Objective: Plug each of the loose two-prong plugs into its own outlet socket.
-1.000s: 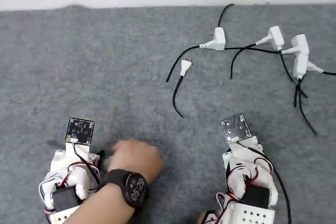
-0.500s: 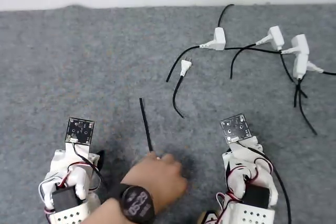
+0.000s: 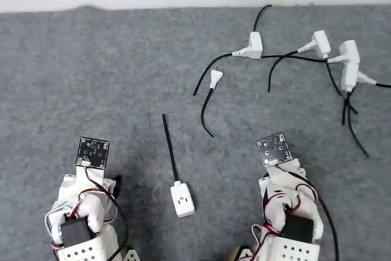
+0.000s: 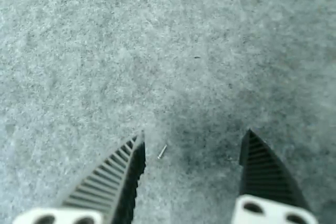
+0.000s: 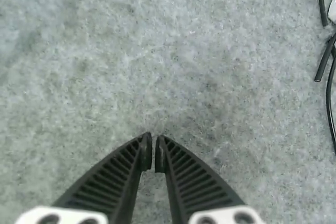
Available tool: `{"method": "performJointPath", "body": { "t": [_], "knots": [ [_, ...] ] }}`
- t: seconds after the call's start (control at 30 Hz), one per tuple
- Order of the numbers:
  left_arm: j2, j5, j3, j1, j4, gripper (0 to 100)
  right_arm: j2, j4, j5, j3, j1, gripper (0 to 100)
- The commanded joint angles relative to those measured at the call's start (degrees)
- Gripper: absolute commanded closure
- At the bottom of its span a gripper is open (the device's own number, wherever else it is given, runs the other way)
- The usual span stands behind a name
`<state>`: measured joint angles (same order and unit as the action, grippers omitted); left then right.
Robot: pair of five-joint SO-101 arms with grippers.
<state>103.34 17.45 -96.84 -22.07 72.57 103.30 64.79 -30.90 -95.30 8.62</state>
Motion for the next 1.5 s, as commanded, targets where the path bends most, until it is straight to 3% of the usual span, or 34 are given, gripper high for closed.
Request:
{"method": "performJointPath", "body": {
  "t": [0.0,1.27,1.47],
  "knots": [
    [0.8,0.4,0.4,-0.1,0.2,71,0.2,0.5,0.0,-1.2,0.6,98.3],
    [0.8,0.1,0.4,0.2,0.2,71,0.2,0.6,0.0,-1.2,0.7,98.3],
    [0.8,0.4,0.4,2.7,0.2,71,0.2,0.6,0.0,-1.2,0.7,98.3]
  ]
}}
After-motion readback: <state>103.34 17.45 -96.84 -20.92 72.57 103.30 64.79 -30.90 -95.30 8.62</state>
